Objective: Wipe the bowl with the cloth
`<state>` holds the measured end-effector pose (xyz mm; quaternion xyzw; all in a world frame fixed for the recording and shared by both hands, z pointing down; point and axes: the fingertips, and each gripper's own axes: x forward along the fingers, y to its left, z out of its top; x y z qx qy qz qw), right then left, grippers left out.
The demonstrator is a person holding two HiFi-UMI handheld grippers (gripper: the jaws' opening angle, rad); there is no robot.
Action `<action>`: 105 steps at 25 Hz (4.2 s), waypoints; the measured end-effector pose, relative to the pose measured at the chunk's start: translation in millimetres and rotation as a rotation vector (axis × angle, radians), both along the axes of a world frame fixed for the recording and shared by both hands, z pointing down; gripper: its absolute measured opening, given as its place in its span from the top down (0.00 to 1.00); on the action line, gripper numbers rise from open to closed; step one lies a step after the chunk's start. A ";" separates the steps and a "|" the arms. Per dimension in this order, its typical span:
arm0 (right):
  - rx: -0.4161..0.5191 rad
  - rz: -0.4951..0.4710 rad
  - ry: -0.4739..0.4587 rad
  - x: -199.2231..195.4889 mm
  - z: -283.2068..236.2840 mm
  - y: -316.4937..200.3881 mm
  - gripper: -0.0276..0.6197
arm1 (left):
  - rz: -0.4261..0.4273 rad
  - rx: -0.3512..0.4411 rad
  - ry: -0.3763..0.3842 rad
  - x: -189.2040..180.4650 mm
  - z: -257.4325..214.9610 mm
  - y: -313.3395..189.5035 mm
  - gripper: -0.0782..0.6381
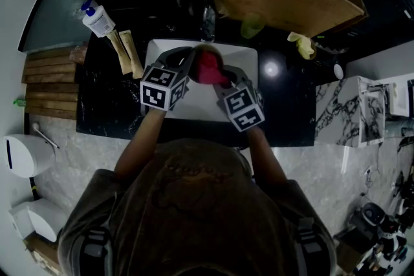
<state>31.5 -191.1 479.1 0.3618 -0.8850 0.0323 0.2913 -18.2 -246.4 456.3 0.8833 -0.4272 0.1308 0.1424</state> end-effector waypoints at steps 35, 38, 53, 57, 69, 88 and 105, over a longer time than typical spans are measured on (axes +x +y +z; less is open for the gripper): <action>0.161 0.072 0.059 15.6 -35.8 -43.2 0.89 | 0.078 -0.044 0.043 22.6 6.7 10.8 0.86; 0.137 0.082 0.059 21.6 -30.5 -40.7 0.89 | 0.067 -0.036 0.042 19.7 5.2 8.6 0.86; 0.072 0.008 0.112 11.8 -6.6 -9.6 0.89 | 0.026 -0.034 0.048 9.3 2.9 -2.2 0.85; 0.071 -0.041 0.099 -4.4 -4.5 -0.9 0.89 | 0.024 -0.037 0.044 10.8 4.3 -3.4 0.85; 0.150 -0.088 0.145 -20.8 -12.8 -11.3 0.89 | 0.069 -0.066 0.045 26.4 11.2 10.9 0.86; 0.170 0.084 0.179 28.9 -13.7 -38.8 0.89 | 0.040 -0.038 0.031 18.6 11.7 6.6 0.85; 0.027 0.060 0.076 21.3 12.5 -14.7 0.89 | 0.008 -0.039 0.031 8.9 14.9 3.5 0.85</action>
